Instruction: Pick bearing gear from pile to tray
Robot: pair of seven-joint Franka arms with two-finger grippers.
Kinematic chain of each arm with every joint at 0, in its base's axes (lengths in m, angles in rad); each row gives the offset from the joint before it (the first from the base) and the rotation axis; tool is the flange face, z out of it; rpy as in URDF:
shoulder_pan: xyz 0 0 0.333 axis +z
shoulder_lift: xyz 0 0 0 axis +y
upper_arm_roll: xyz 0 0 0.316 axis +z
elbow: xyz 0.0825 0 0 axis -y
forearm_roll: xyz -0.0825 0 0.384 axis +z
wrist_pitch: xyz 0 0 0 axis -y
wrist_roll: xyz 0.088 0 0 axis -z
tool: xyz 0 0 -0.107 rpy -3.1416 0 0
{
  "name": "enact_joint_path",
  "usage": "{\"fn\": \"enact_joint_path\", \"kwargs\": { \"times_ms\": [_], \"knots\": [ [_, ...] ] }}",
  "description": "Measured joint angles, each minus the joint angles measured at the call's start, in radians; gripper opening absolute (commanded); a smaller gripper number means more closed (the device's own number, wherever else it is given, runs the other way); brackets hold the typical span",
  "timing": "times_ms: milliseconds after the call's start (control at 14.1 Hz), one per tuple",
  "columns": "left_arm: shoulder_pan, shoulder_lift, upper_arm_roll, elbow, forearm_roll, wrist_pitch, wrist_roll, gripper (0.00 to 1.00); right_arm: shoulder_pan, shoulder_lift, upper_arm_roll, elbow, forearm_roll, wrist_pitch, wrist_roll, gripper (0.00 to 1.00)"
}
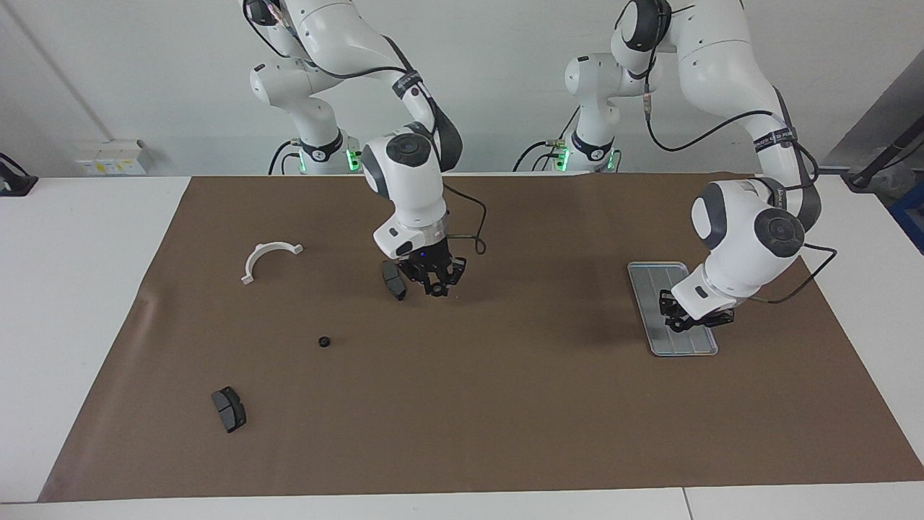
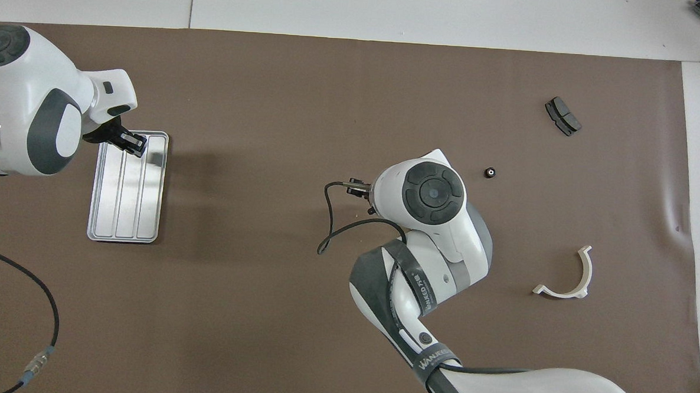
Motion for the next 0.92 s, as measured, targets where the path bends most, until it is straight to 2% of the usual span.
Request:
{"fn": "enact_joint_path", "kwargs": {
  "times_ms": [71, 142, 285, 427, 498, 569, 711, 783, 925],
  "knots": [
    [0.006, -0.011, -0.001, -0.055, 0.000, 0.054, 0.006, 0.22, 0.022, 0.026, 0.000, 0.027, -0.001, 0.000, 0.033, 0.00],
    [0.007, -0.021, -0.003, -0.097, 0.000, 0.090, 0.007, 0.23, 0.043, 0.053, 0.000, 0.052, -0.001, 0.000, 0.059, 0.00],
    [0.007, -0.039, -0.006, -0.149, 0.000, 0.110, 0.007, 0.30, 0.075, 0.100, 0.000, 0.084, -0.009, 0.022, 0.099, 0.00],
    [0.010, -0.056, -0.006, -0.174, 0.000, 0.114, 0.007, 0.53, 0.083, 0.134, -0.001, 0.096, -0.015, 0.060, 0.119, 0.01],
    [0.012, -0.062, -0.006, -0.179, 0.000, 0.116, 0.007, 0.68, 0.083, 0.145, -0.002, 0.099, -0.015, 0.065, 0.119, 0.08],
    [0.013, -0.066, -0.006, -0.180, 0.000, 0.116, 0.007, 0.71, 0.083, 0.152, -0.003, 0.100, -0.015, 0.070, 0.119, 0.13],
    [0.013, -0.070, -0.006, -0.180, 0.000, 0.121, 0.007, 0.75, 0.083, 0.164, -0.003, 0.100, -0.015, 0.089, 0.120, 0.14],
    [0.013, -0.072, -0.006, -0.178, 0.000, 0.123, 0.007, 0.75, 0.087, 0.171, -0.003, 0.100, -0.015, 0.096, 0.122, 0.23],
    [0.013, -0.076, -0.010, -0.159, -0.011, 0.124, 0.001, 0.74, 0.098, 0.179, -0.003, 0.100, -0.015, 0.098, 0.131, 0.87]
  ]
}}
